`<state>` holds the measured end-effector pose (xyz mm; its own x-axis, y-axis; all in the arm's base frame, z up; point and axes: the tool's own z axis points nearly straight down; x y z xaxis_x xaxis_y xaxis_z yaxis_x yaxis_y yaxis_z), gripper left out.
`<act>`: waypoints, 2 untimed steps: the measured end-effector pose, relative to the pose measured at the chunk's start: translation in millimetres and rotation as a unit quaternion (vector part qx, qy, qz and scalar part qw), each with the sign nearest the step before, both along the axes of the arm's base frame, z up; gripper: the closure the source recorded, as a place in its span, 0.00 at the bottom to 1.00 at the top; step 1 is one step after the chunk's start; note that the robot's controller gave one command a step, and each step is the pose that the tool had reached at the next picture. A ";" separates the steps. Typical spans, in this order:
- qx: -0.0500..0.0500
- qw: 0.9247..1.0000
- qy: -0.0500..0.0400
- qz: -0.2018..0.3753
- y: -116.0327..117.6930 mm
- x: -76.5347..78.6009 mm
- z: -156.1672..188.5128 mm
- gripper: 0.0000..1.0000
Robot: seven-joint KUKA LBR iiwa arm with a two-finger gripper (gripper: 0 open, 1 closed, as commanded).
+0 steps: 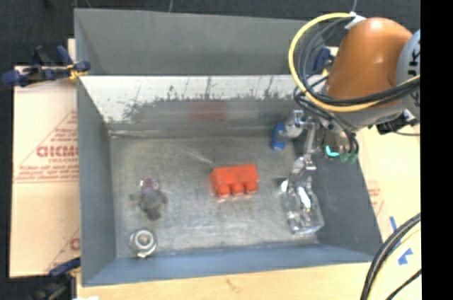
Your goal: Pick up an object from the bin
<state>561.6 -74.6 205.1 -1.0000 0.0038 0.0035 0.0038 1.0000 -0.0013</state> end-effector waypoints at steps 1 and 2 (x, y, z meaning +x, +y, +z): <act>-0.001 1.000 -0.007 0.015 40.1 -7.6 -121.9 0.00; -0.001 1.000 -0.006 0.016 40.6 -8.3 -123.9 1.00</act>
Offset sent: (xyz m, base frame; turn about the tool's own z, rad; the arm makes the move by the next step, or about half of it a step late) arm -0.0112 0.0452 -0.1351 -0.0310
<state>553.2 -34.0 81.2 -0.9995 -0.0291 -0.0078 -0.0291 0.9996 -0.0027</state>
